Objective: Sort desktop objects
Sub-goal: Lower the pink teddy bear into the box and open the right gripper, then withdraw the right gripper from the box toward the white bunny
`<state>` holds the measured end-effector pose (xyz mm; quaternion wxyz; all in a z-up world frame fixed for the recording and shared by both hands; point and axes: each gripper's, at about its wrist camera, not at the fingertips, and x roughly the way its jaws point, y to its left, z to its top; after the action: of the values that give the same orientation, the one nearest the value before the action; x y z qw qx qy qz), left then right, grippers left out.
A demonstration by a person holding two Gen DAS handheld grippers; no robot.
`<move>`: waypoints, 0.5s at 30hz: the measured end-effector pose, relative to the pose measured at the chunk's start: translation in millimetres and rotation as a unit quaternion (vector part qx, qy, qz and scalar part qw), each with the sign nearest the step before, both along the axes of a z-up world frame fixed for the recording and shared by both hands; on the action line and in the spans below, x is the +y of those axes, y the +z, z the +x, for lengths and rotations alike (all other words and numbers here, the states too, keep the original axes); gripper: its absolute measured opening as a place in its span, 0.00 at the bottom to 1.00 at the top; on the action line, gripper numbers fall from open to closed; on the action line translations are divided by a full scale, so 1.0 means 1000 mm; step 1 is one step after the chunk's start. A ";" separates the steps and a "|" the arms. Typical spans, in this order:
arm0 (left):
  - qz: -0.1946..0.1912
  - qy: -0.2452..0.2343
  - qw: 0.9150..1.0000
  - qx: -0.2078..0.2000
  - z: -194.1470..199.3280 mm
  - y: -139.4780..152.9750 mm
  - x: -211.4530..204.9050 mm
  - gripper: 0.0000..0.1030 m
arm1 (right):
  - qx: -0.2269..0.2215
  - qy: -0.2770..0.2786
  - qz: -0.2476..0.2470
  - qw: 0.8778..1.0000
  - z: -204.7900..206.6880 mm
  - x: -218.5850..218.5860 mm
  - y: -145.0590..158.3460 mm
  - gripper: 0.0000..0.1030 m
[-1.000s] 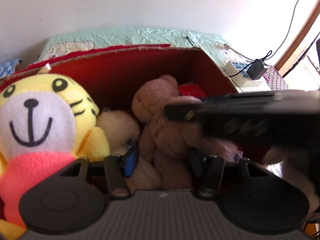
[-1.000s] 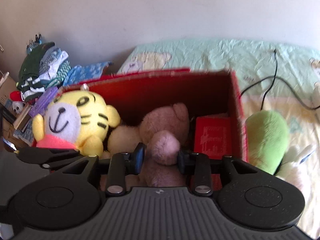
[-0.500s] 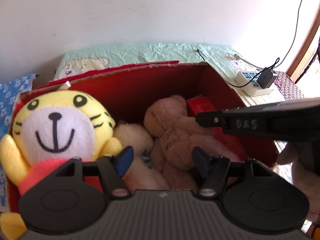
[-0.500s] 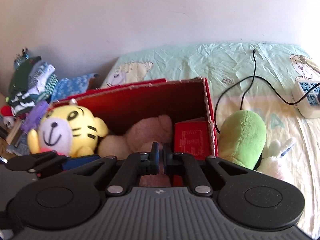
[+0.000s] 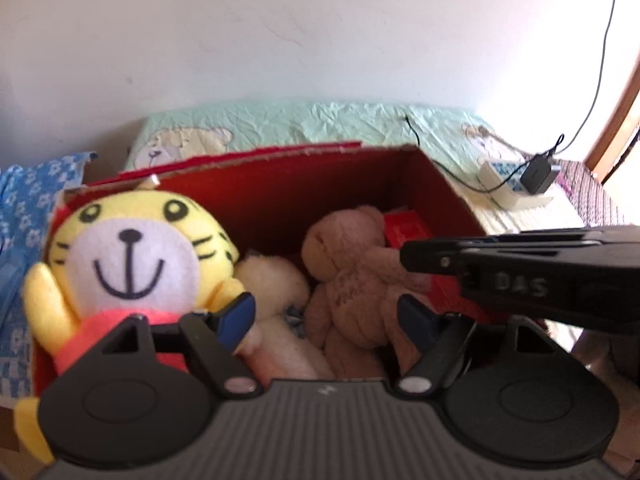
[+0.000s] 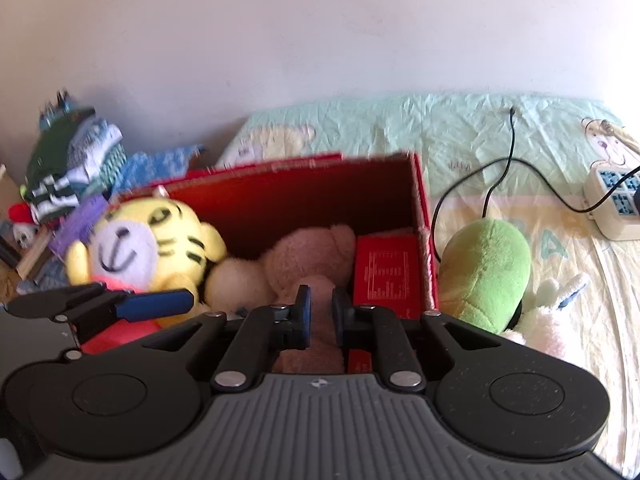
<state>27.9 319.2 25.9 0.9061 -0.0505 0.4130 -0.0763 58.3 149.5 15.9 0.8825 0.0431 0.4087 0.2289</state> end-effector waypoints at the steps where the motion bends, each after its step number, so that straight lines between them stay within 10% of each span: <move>1: -0.001 0.008 1.000 -0.002 -0.002 0.002 0.001 0.80 | -0.006 0.002 0.002 1.000 -0.003 -0.001 0.003 0.21; 15: 0.053 0.117 0.992 0.005 -0.035 0.025 0.004 0.94 | -0.056 -0.004 -0.016 0.998 -0.040 -0.014 0.027 0.26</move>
<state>-7.0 323.0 51.0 0.9083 -0.0509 0.4118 0.0524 18.1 135.3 42.9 0.9056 0.0176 0.3620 0.2205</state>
